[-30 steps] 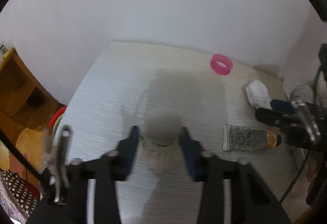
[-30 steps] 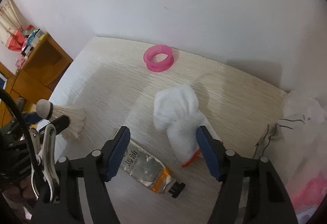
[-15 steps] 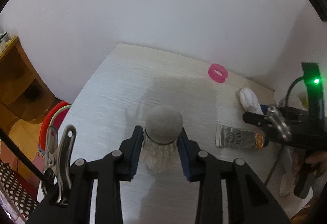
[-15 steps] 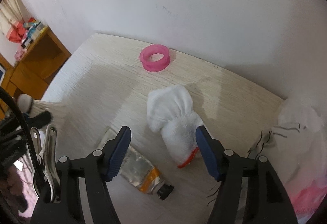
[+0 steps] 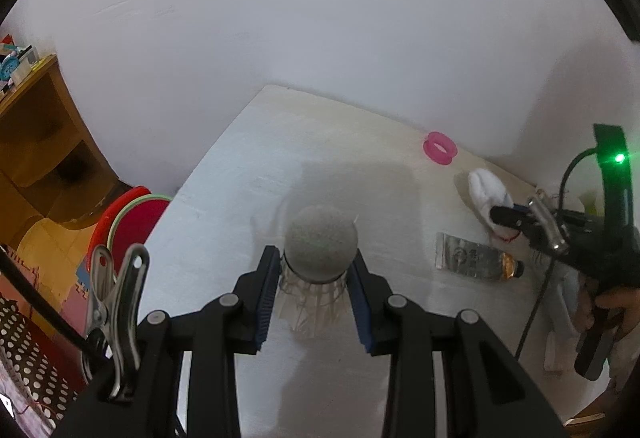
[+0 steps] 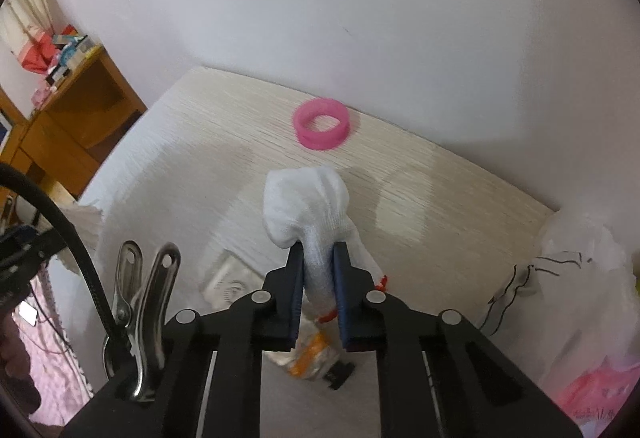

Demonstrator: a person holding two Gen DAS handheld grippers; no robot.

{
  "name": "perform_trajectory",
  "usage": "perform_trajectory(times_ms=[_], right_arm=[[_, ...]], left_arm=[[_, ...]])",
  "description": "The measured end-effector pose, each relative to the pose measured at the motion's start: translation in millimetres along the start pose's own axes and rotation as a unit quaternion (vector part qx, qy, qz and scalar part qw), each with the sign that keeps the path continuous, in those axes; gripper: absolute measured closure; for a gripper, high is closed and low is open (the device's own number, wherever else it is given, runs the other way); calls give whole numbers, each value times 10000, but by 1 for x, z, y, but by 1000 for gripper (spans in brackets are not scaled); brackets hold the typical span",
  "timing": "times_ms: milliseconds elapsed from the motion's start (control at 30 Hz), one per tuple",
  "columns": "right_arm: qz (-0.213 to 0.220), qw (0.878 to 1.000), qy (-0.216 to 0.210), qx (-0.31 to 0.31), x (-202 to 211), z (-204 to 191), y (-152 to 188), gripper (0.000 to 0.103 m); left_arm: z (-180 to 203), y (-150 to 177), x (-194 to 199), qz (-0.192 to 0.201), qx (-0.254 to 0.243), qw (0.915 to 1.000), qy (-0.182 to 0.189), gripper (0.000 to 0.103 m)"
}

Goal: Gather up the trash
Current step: 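Carry the shuttlecock and white sock with both tools over the red bucket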

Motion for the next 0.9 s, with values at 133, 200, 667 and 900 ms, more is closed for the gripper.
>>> perform_trajectory(times_ms=[133, 200, 667, 900], right_arm=[[119, 9998, -135, 13, 17, -18, 2, 88], [128, 9996, -252, 26, 24, -30, 6, 88], [-66, 9972, -739, 127, 58, -124, 59, 88], [-117, 9958, -872, 262, 66, -176, 85, 88]], left_arm=[[0, 1, 1, -33, 41, 10000, 9, 68], [-2, 4, 3, -35, 57, 10000, 46, 68], [-48, 45, 57, 74, 101, 9997, 210, 68], [-79, 66, 76, 98, 175, 9995, 233, 68]])
Point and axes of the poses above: each gripper's, at about its wrist camera, not at the fingertips, and x roughly against the way its jaws point, z to its right, y to its underside, the point moved 10 cm from there along -x, roughly the way its jaws point, and after that the axes turned 15 degrees about -x, right-handed, at the moved point
